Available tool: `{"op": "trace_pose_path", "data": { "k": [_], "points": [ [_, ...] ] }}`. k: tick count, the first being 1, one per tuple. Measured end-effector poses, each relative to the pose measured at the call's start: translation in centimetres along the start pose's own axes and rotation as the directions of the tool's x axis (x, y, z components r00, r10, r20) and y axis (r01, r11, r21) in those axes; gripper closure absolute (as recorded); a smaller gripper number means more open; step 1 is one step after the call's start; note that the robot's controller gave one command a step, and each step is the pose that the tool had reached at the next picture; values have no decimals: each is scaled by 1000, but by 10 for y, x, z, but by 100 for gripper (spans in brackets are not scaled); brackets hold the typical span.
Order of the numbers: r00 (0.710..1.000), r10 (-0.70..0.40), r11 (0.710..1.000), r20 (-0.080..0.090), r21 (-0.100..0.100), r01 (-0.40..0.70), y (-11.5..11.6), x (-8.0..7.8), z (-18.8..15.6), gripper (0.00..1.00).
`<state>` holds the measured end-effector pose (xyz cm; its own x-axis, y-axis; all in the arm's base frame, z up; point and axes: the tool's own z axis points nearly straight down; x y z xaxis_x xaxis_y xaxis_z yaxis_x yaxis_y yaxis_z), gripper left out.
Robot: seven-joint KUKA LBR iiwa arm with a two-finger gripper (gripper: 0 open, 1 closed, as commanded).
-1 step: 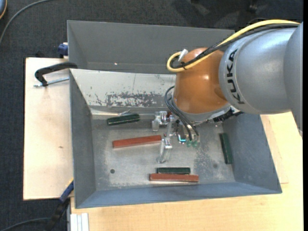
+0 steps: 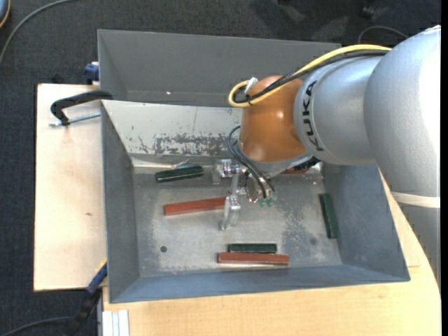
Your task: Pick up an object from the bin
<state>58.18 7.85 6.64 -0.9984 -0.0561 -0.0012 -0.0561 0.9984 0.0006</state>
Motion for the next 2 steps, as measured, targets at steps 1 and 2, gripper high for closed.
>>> {"op": "trace_pose_path", "data": {
  "k": [1, 2],
  "points": [
    [1000, 0, 1000, 3, -1, 0, 1, -1, -5, 100],
    [999, -29, 1000, 13, -1, 29, 5, 7, -155, 100]
  ]
}}
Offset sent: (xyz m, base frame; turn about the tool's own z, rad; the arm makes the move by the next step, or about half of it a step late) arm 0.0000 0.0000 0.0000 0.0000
